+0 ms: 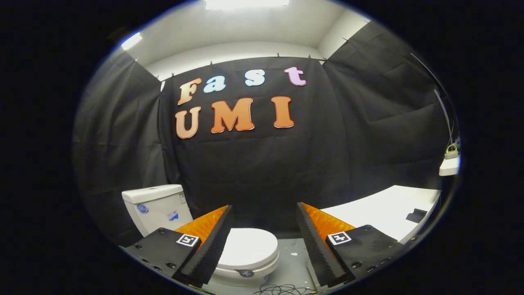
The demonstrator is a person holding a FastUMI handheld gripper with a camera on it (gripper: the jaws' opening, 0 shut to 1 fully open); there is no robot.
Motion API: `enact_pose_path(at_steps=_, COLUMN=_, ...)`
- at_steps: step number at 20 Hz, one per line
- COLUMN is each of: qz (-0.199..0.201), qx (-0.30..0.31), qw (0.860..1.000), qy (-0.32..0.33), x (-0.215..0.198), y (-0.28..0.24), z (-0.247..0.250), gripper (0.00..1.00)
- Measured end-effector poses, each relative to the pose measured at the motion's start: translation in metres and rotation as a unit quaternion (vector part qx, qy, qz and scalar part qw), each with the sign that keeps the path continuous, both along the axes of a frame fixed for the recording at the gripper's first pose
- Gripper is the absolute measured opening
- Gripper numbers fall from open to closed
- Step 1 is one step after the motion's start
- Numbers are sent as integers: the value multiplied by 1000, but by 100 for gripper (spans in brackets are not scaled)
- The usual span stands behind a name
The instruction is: Open the toilet lid.
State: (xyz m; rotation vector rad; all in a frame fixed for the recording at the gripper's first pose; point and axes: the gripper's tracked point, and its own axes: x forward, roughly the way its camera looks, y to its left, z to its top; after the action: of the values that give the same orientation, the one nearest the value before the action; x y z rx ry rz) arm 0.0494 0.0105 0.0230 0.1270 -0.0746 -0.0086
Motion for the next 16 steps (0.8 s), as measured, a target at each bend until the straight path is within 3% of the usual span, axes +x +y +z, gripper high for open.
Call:
enact_pose_path(at_steps=4, qz=-33, qx=23, qw=999, qy=-23, x=41, y=-13, z=11, gripper=99)
enact_pose_path(at_steps=8, qz=-26, qx=77, qw=996, qy=-19, x=56, y=-9, z=-2, gripper=98)
enact_pose_path(at_steps=12, qz=-8, qx=153, qw=988, qy=36, x=62, y=8, z=-71, gripper=98)
enact_pose_path(at_steps=16, qz=49, qx=211, qw=966, qy=138, x=55, y=49, z=-170, gripper=98)
